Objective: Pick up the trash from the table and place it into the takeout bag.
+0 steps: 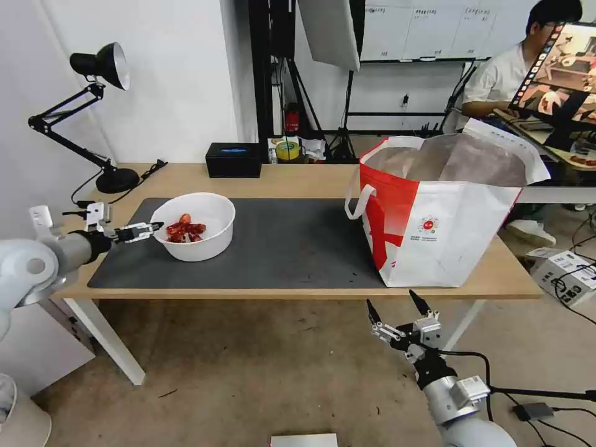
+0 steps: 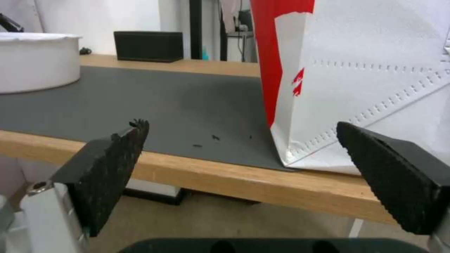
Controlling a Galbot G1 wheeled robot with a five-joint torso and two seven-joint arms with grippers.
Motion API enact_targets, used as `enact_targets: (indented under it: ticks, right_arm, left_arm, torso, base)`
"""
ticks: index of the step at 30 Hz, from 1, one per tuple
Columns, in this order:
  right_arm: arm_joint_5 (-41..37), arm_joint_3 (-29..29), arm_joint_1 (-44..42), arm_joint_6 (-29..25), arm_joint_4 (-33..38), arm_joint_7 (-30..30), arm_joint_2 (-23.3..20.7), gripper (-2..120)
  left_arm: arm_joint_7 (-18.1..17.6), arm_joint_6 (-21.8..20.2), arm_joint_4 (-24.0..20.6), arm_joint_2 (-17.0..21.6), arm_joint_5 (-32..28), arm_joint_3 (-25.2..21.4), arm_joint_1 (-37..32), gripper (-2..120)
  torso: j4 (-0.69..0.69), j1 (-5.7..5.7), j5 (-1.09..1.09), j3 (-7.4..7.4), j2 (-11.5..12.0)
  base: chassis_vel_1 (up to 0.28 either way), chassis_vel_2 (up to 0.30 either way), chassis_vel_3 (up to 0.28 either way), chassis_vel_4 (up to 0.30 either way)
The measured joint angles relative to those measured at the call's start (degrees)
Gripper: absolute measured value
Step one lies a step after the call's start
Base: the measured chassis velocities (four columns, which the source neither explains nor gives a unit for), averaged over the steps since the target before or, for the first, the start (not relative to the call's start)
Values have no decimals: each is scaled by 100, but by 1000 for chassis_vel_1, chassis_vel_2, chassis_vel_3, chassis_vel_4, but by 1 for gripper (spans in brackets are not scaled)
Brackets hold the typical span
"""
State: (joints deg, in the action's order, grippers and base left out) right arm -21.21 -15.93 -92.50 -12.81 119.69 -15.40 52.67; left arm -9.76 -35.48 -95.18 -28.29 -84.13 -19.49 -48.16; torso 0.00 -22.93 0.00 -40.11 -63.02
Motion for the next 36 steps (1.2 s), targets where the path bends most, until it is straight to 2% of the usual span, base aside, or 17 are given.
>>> enact_targets:
  ticks: [2, 3, 6, 10, 15, 27, 36]
  right_arm:
    - [0, 0, 0, 1, 0, 0, 0, 100]
    - [0, 0, 0, 1, 0, 0, 0, 100]
    - [0, 0, 0, 1, 0, 0, 0, 100]
    - [0, 0, 0, 2, 0, 0, 0, 100]
    - [0, 0, 0, 2, 0, 0, 0, 100]
    - [0, 0, 0, 2, 0, 0, 0, 100]
    - [0, 0, 0, 2, 0, 0, 0, 100]
  left_arm:
    - [-309, -115, 105, -74, -217, 206, 265, 100]
    - [-309, -115, 105, -74, -217, 206, 265, 100]
    - [-655, -275, 280, -152, -375, 532, 641, 100]
    - [-895, -313, 425, -236, -504, 810, 949, 100]
    - [-1030, -330, 508, -299, -573, 932, 1109, 100]
    - [-1374, -352, 811, -564, -781, 1549, 1741, 100]
    - [-1634, -618, 994, -631, -941, 1746, 2011, 96]
  torso:
    - [1, 1, 1, 0, 0]
    - [1, 1, 1, 0, 0]
    - [0, 0, 1, 0, 0]
    - [0, 0, 1, 0, 0]
    - [0, 1, 0, 0, 0]
    - [0, 1, 1, 0, 0]
    - [0, 1, 1, 0, -1]
  base:
    - [0, 0, 0, 0]
    - [0, 0, 0, 0]
    - [0, 0, 0, 0]
    - [0, 0, 0, 0]
    - [0, 0, 0, 0]
    - [0, 0, 0, 0]
    - [0, 0, 0, 0]
